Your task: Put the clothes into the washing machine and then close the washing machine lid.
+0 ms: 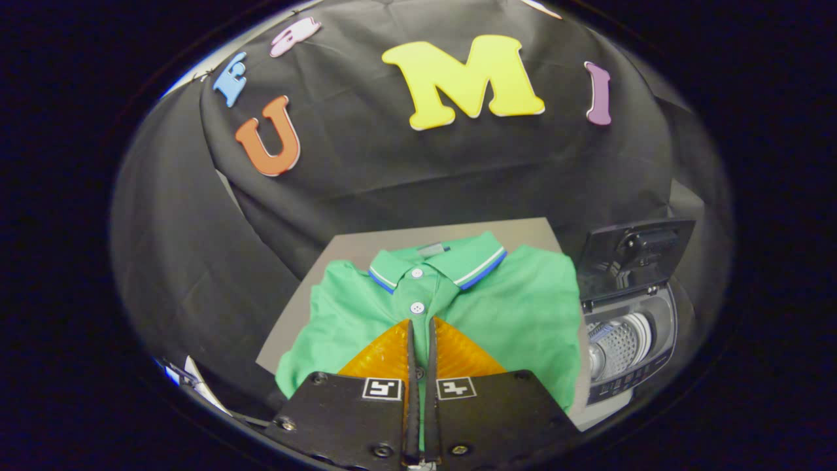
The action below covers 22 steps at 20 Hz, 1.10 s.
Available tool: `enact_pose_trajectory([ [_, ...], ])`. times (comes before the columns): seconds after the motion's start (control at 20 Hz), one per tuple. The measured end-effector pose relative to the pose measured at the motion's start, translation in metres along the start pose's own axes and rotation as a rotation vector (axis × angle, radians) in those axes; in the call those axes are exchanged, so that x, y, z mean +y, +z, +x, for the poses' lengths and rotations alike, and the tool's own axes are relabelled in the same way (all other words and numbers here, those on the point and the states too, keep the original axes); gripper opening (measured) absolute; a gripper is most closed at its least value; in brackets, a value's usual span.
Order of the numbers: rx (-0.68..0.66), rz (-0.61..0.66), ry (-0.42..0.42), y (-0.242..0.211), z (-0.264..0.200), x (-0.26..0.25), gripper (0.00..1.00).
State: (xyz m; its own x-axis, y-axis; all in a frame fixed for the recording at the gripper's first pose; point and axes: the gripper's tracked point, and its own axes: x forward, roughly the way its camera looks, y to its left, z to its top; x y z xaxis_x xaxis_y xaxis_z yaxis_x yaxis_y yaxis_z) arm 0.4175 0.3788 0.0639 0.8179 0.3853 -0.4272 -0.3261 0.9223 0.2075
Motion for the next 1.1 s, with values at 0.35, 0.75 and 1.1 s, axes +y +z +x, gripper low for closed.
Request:
enact_pose_trajectory([
  [0.35, -0.158, -0.025, 0.001, 0.030, -0.094, -0.034, 0.06],
  [0.75, -0.340, -0.055, -0.099, 0.074, -0.207, -0.115, 0.06],
  [1.1, -0.425, -0.047, -0.187, 0.115, -0.262, -0.204, 0.06],
])
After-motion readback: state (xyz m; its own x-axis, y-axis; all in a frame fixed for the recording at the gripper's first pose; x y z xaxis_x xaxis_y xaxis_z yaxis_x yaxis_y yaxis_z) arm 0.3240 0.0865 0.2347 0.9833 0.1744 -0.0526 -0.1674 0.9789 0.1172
